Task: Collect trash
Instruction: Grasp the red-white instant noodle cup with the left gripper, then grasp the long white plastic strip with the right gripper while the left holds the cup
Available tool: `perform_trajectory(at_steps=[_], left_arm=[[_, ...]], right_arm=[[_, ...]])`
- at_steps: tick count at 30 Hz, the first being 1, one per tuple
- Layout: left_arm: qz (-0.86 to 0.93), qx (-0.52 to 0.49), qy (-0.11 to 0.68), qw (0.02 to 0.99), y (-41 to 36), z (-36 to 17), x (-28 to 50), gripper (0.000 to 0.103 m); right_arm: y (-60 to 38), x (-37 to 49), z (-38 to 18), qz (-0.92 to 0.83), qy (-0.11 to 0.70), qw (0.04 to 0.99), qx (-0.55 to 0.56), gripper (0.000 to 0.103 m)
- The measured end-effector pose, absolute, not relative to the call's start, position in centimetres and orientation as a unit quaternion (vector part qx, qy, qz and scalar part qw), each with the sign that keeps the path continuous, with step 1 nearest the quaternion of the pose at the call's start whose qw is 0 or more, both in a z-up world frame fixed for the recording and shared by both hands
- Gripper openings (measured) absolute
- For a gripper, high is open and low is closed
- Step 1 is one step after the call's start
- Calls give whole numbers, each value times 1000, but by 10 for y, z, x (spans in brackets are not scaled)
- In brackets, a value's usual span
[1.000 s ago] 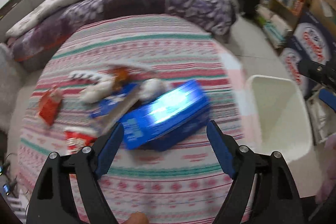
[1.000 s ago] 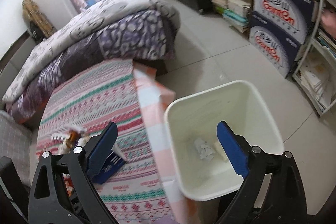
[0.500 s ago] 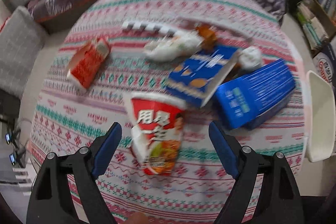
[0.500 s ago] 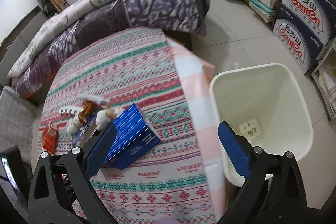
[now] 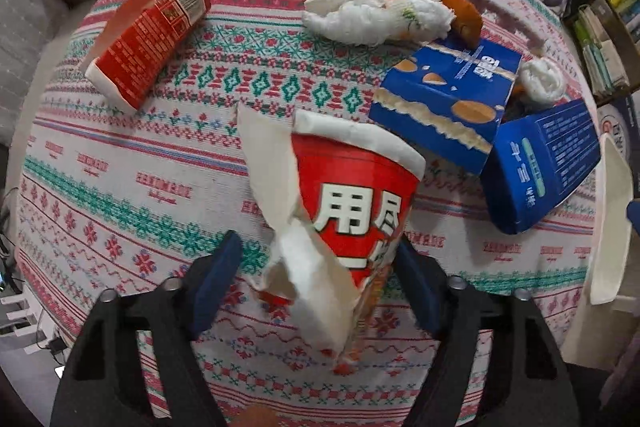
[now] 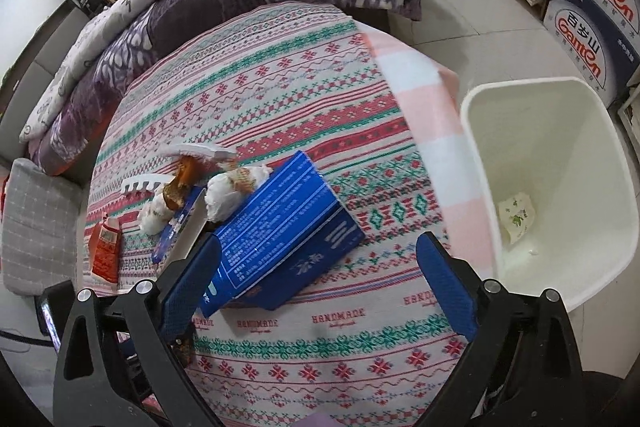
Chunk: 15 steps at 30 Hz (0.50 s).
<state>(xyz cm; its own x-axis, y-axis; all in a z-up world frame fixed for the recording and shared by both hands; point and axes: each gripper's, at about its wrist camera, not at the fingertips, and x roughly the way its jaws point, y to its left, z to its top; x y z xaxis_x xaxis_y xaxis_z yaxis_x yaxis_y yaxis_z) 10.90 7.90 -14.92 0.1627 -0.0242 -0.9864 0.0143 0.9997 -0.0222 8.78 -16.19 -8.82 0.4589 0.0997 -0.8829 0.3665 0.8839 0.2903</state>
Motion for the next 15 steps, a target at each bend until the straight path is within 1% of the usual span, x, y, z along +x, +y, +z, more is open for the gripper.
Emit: perform_trajectory(at_steps=[3, 8, 15], left_arm=[[-27, -11, 642, 766, 79, -142, 108, 56], [-18, -16, 611, 791, 89, -112, 107, 55], [-26, -40, 552, 832, 100, -53, 109, 55]], right_arm=[[-157, 91, -87, -77, 511, 829, 216, 94], [-151, 98, -80, -59, 495, 847, 184, 94], [-117, 133, -72, -5, 491, 868, 74, 93]])
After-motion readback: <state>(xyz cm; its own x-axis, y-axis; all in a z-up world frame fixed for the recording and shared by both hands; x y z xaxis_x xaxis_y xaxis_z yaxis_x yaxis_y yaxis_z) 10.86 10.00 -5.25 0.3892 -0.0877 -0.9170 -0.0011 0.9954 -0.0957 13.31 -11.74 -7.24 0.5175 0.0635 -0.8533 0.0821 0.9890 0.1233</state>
